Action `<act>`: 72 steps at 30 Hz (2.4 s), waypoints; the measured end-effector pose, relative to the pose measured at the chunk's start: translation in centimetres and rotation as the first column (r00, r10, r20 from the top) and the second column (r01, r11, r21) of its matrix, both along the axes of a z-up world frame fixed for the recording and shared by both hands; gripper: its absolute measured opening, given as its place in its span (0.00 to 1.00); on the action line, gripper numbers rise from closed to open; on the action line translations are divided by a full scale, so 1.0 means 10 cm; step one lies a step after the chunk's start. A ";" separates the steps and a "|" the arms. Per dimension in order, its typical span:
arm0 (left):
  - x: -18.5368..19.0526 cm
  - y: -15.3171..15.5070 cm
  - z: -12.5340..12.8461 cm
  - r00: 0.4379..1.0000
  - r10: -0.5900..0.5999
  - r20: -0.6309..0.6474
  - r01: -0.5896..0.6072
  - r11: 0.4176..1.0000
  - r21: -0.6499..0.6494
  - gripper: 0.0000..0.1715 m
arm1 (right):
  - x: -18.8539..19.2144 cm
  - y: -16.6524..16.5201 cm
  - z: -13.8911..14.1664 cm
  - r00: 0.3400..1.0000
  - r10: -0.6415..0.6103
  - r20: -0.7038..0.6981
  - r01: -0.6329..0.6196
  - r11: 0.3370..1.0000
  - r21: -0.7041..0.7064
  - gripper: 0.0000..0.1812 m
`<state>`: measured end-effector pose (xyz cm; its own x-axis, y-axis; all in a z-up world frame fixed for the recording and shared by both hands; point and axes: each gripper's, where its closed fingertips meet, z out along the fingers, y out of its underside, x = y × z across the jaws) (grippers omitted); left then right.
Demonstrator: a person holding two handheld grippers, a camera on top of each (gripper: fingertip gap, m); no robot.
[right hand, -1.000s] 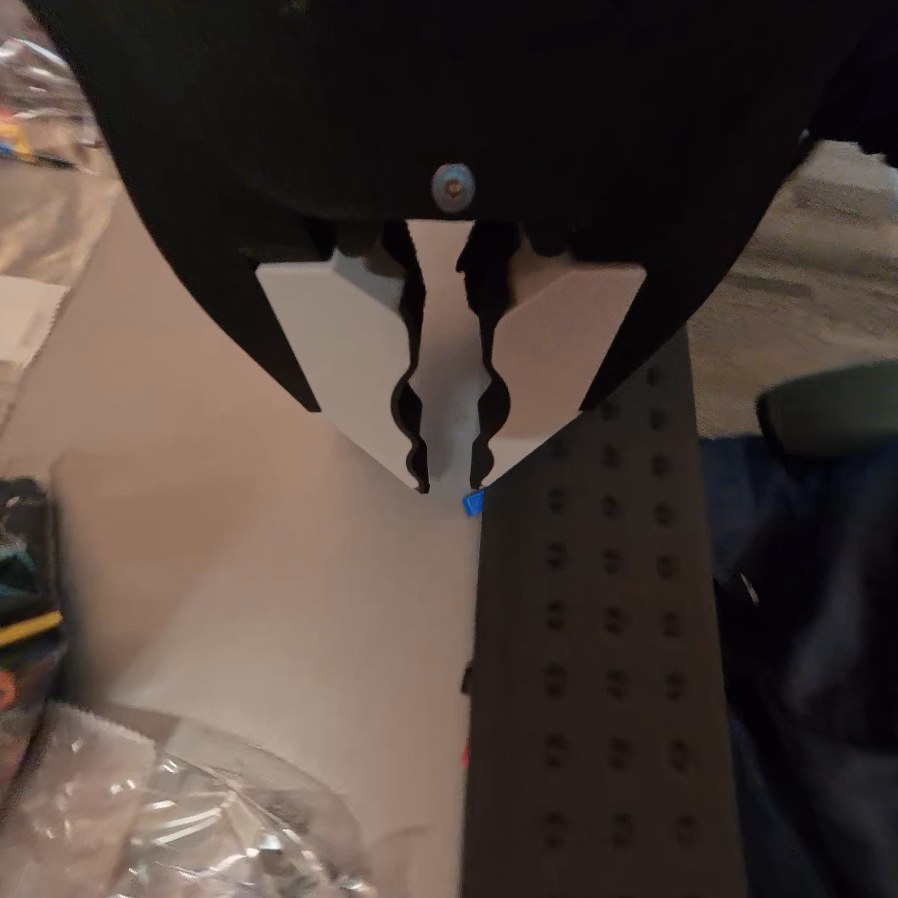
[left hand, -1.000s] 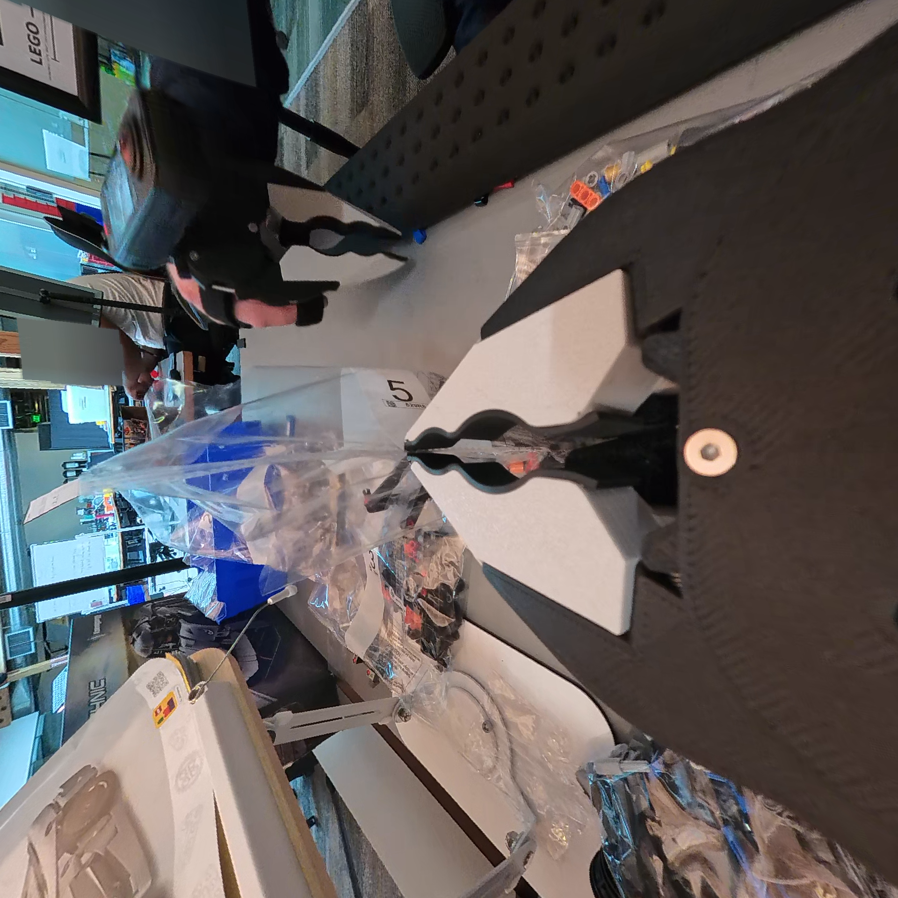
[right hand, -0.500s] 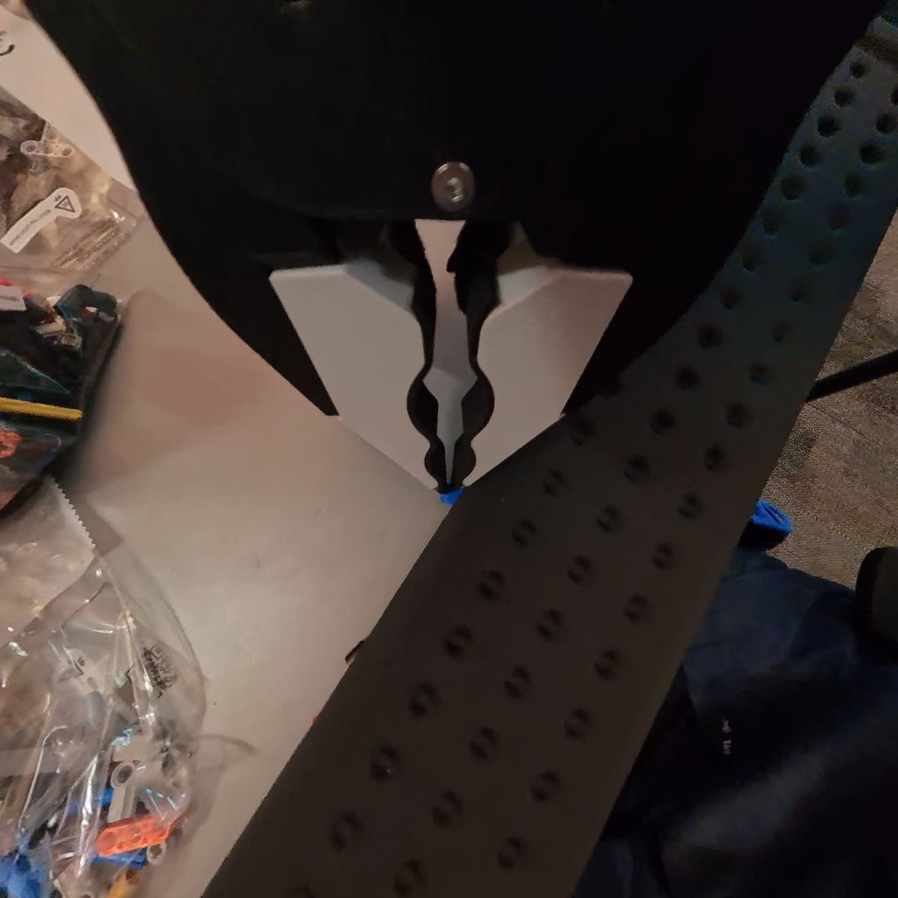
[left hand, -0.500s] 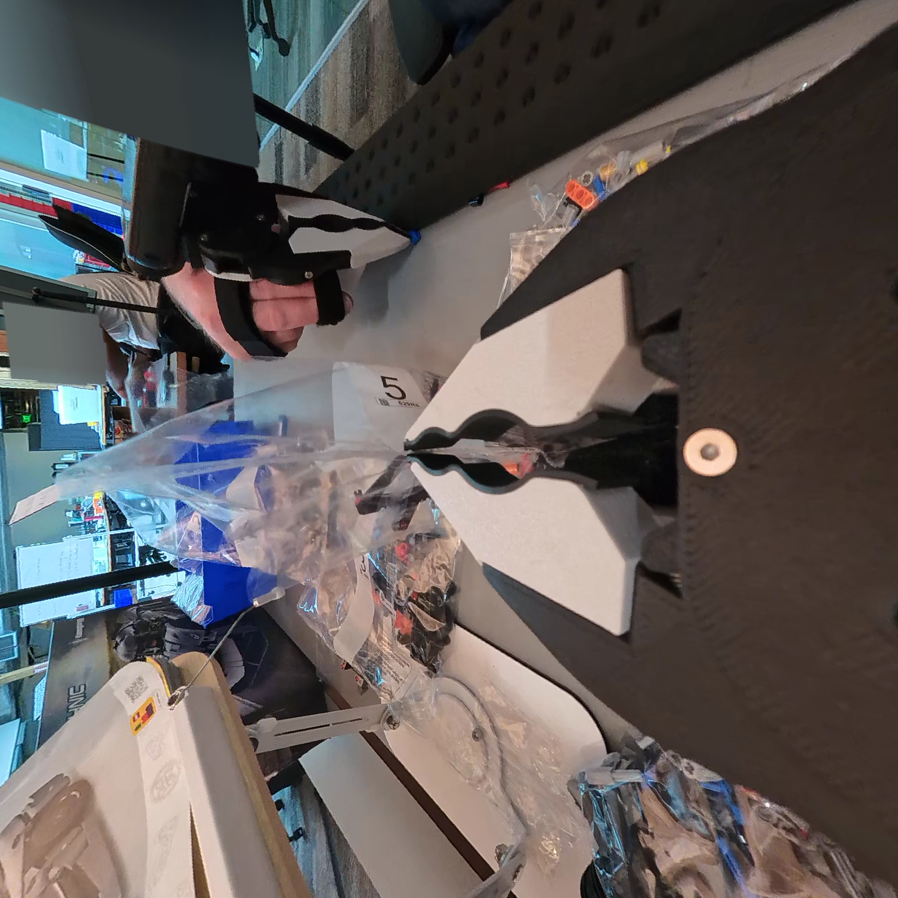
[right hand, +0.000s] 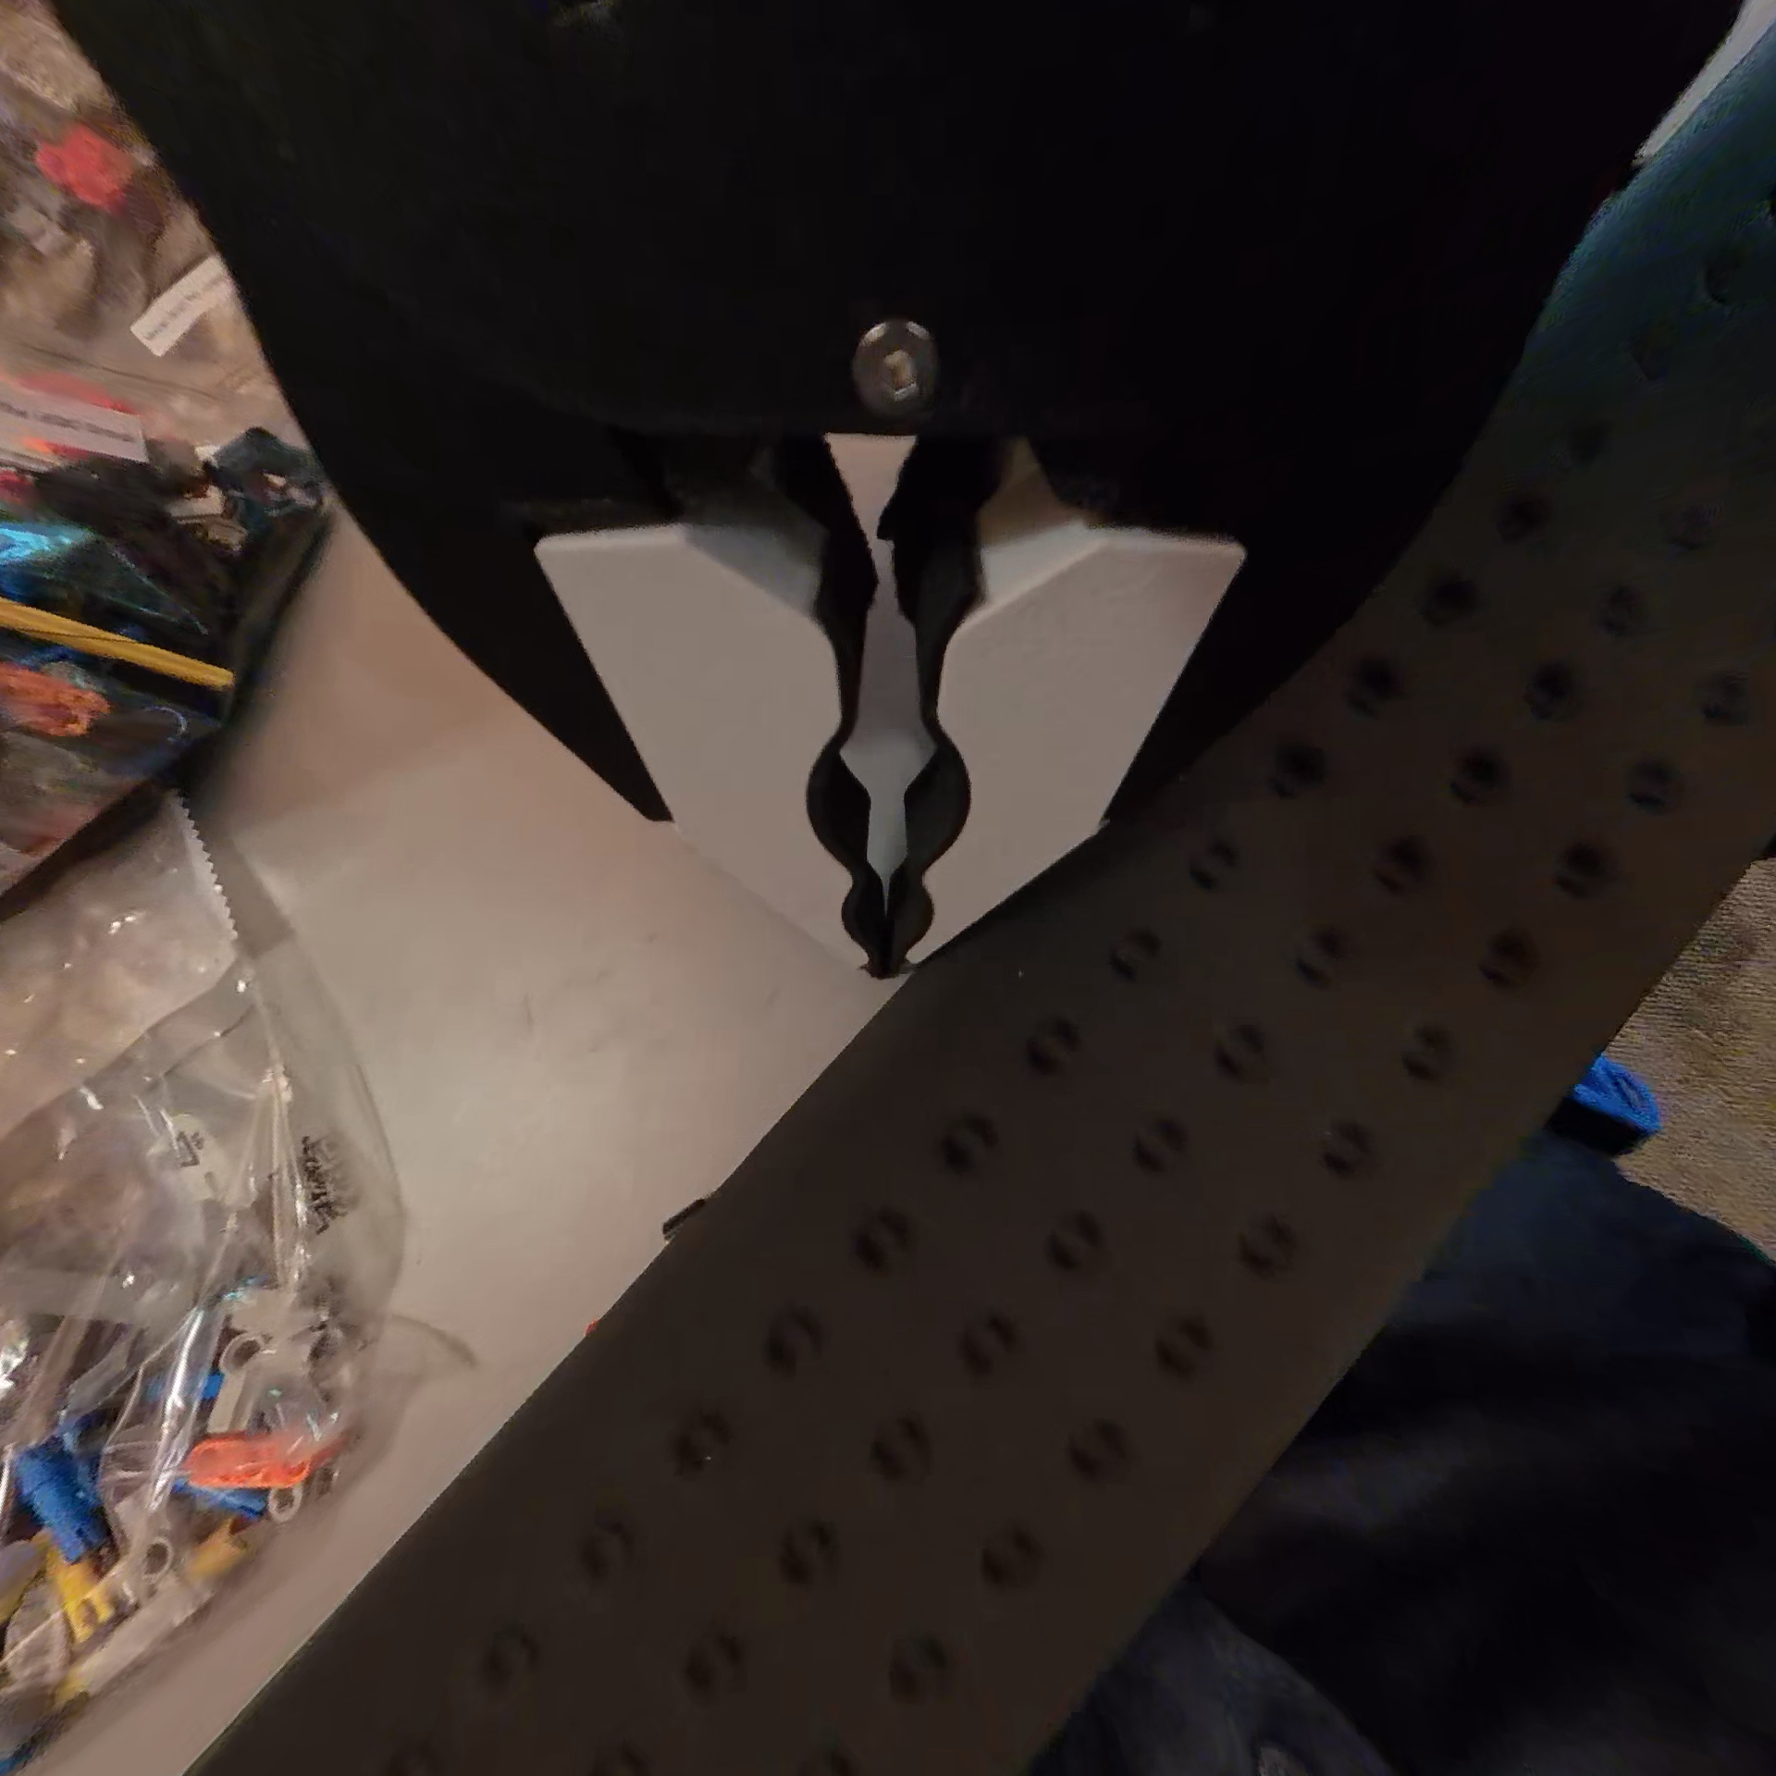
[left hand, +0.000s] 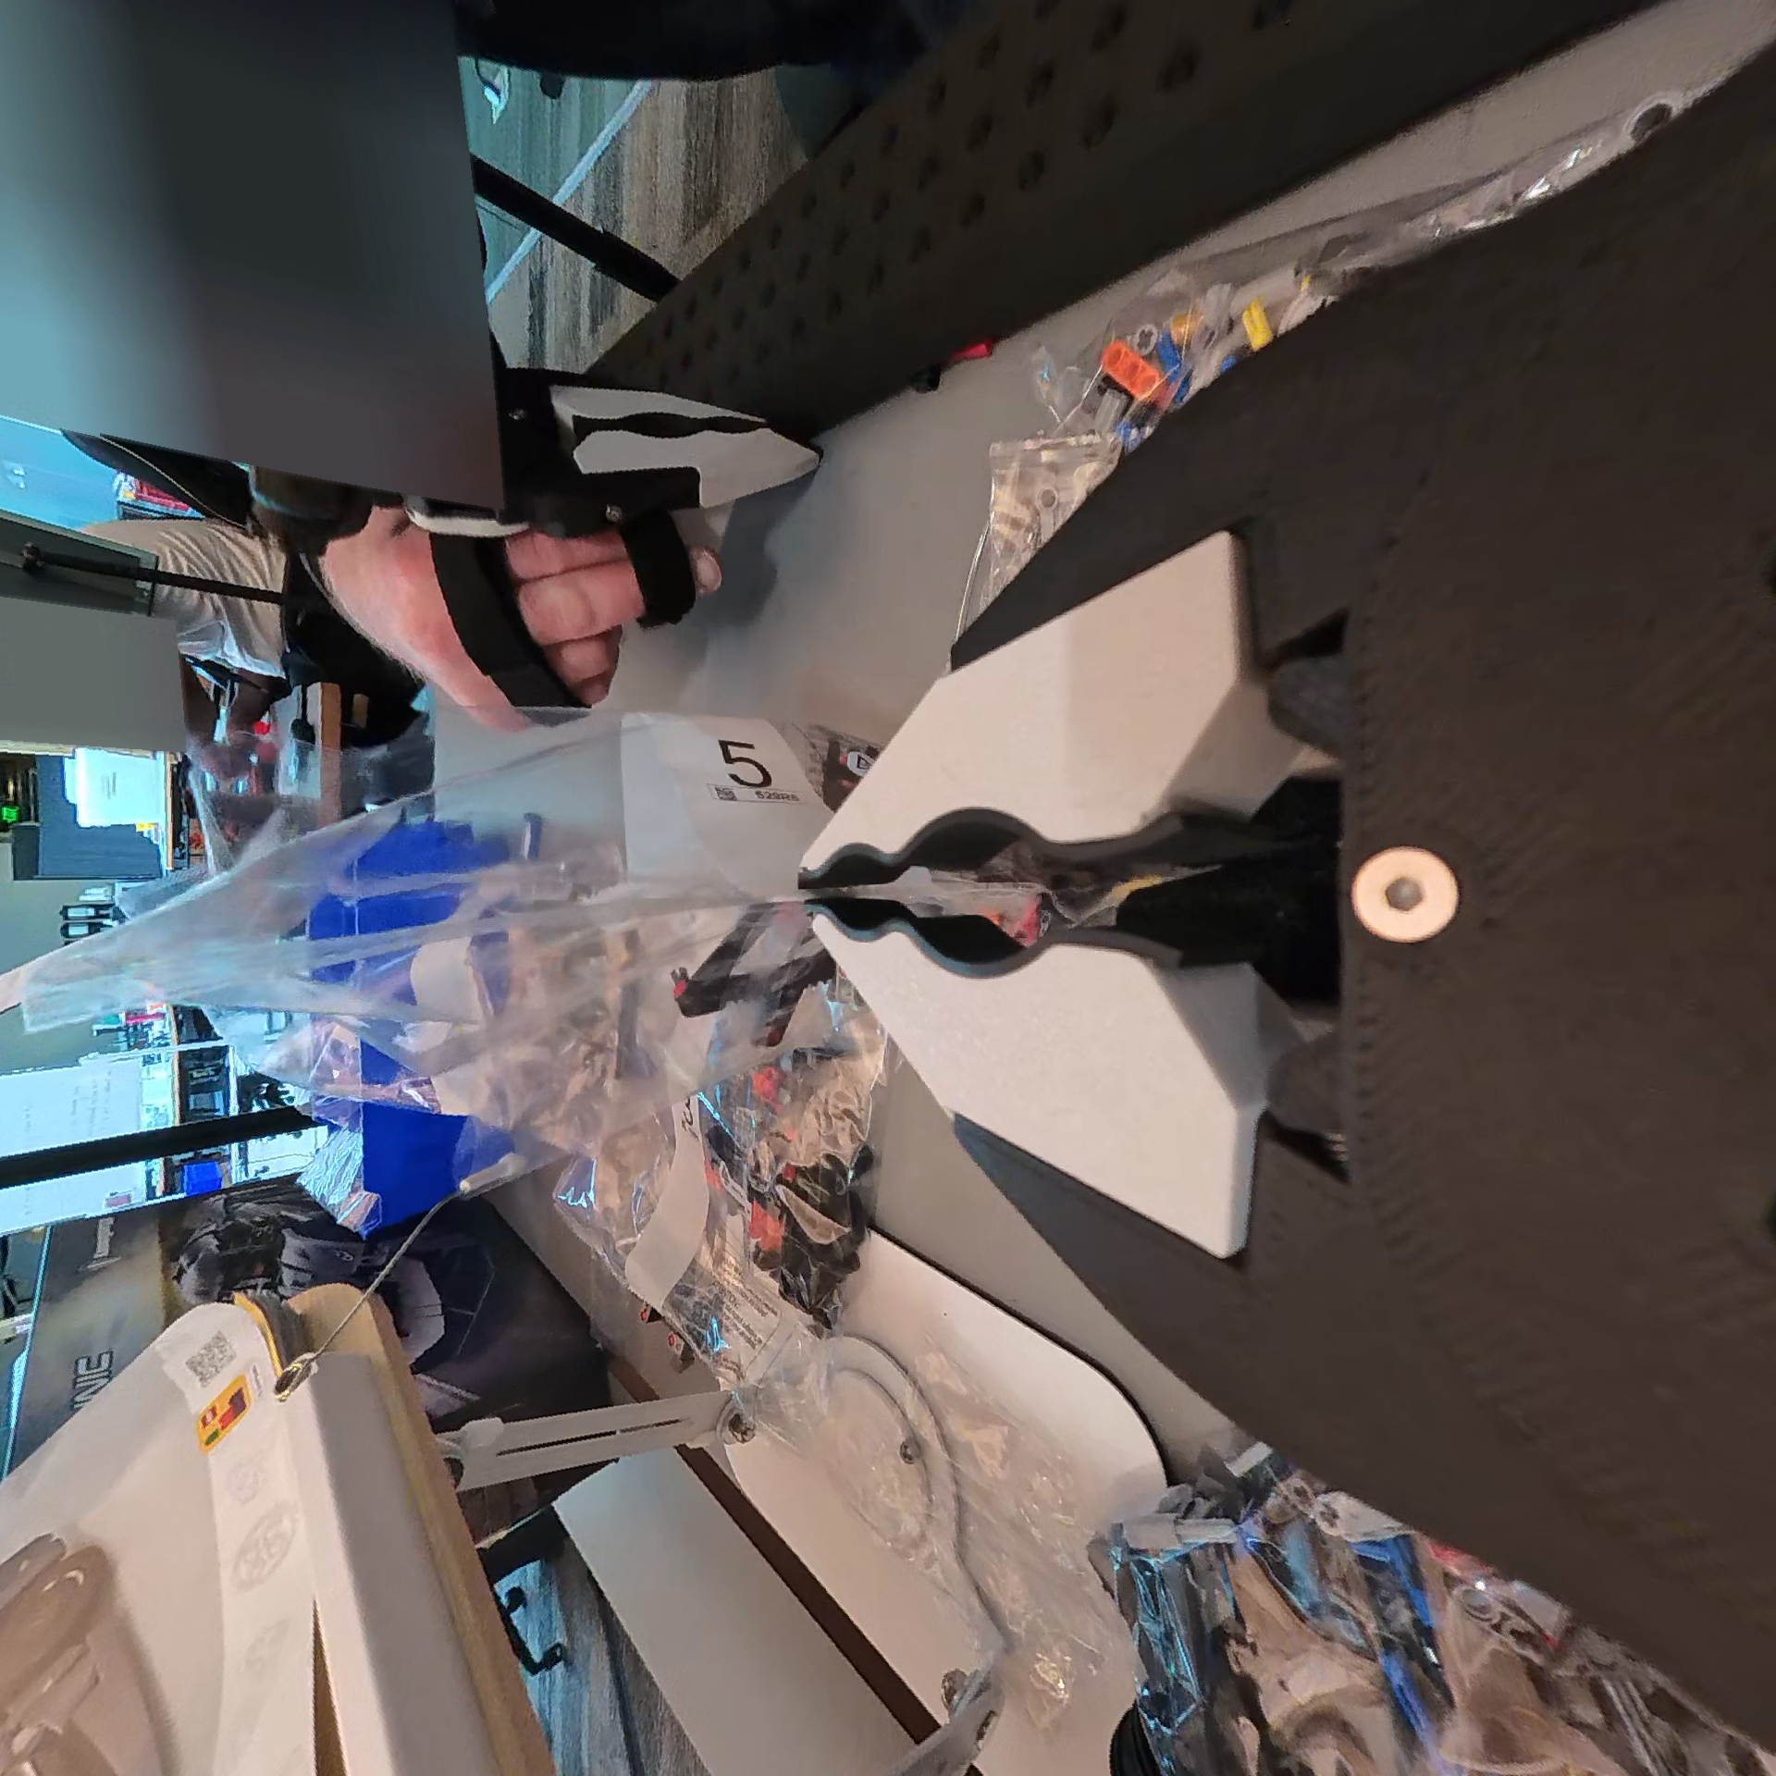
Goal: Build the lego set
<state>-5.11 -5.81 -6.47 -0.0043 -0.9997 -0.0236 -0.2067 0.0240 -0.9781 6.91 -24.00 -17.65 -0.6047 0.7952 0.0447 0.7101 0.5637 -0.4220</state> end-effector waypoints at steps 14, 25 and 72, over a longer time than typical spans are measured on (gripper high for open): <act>0.01 0.01 -0.02 1.000 0.005 -0.014 -0.005 1.000 0.006 0.00 | -0.49 0.06 0.03 0.986 -0.026 -0.167 -0.011 0.975 -0.222 0.09; 0.00 0.04 -0.03 1.000 0.017 0.004 -0.017 1.000 -0.008 0.01 | -0.65 -0.15 0.04 0.976 0.120 -0.183 -0.168 0.947 -0.274 0.00; 0.01 0.07 -0.03 0.999 0.034 -0.012 -0.034 0.999 0.011 0.01 | -0.99 -0.28 0.11 0.976 0.062 -0.209 -0.124 0.946 -0.300 0.22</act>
<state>-5.06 -5.11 -6.79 0.0290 -0.9990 -0.0348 -0.2198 0.0276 -0.9751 -2.95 -26.77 -16.52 -0.6807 0.7292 -0.0705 0.5476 0.4425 -0.7102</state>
